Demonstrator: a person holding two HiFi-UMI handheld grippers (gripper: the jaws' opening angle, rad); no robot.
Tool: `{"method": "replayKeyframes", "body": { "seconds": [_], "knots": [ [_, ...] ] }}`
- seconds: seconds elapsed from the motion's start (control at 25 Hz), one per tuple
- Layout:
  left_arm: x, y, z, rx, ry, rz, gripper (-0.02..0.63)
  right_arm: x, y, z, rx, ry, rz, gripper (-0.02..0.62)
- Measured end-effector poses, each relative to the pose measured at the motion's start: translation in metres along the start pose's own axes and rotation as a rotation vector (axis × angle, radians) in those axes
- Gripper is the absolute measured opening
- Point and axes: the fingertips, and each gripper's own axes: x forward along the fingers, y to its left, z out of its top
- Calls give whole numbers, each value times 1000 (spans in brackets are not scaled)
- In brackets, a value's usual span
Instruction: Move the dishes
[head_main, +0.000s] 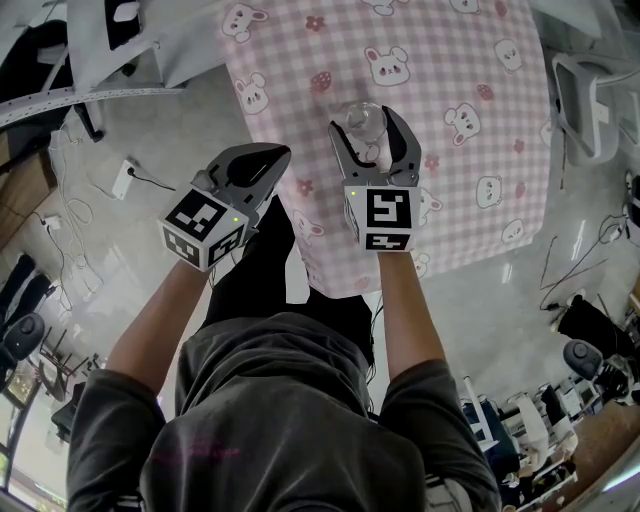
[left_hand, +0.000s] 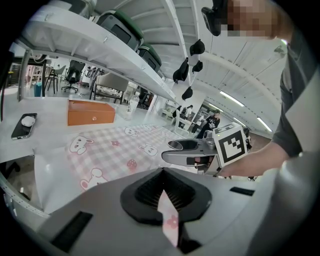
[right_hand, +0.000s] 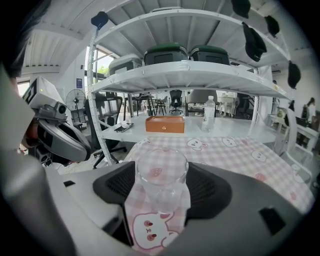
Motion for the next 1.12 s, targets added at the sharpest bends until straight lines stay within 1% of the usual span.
{"method": "replayKeyframes", "body": {
  "seconds": [0.16,0.44,0.6,1.12],
  "knots": [
    [1,1,-1,-2,3,-1,2,1,-3,1,9,-15,-25,310],
    [3,5,-4,-5,14,-3,2,4,-6,-1,22,-26,-45,305],
    [4,6,-5,-7,18,-5,2,4,-6,-1,22,-36,-58,288],
    [9,10,1,0,14,-8,2,5,-9,-1,31,-39,-60,282]
  ]
}}
